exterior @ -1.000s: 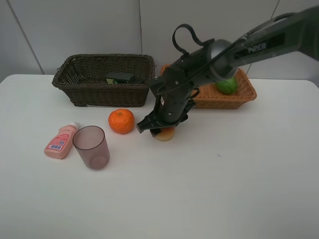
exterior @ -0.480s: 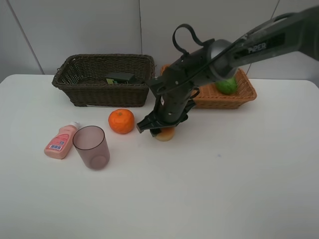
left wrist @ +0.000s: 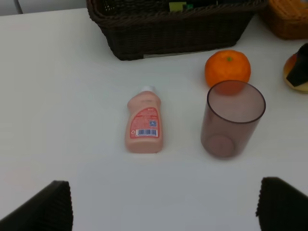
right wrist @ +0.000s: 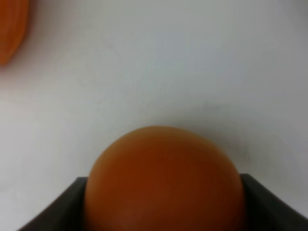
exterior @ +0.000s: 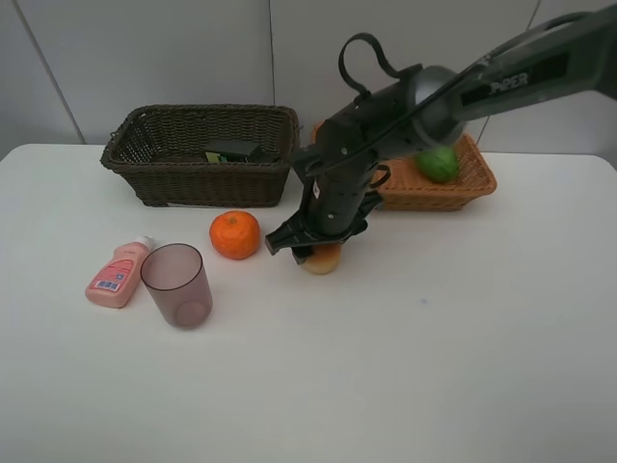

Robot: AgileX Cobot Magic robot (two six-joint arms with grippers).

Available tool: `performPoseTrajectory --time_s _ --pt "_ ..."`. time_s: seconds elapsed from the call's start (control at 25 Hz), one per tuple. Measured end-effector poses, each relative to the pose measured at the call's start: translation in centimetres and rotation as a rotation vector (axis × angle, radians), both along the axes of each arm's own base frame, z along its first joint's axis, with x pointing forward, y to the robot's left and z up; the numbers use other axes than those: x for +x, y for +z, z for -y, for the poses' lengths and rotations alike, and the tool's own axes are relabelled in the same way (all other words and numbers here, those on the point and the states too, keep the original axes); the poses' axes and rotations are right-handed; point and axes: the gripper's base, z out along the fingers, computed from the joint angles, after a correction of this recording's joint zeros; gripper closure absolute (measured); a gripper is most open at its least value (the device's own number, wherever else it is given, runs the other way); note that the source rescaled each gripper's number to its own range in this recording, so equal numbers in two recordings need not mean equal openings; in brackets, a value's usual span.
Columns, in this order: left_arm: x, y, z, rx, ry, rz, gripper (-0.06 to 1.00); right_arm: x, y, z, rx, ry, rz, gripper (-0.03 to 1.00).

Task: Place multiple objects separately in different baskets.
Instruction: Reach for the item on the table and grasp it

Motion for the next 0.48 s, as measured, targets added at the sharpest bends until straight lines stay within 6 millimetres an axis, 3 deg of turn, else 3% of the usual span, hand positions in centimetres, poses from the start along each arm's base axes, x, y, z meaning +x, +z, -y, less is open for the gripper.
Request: performPoseTrajectory --time_s 0.48 --pt "0.0 0.0 0.0 0.0 0.0 0.0 -0.05 -1.5 9.6 1.5 0.074 -0.023 0.109 0.59"
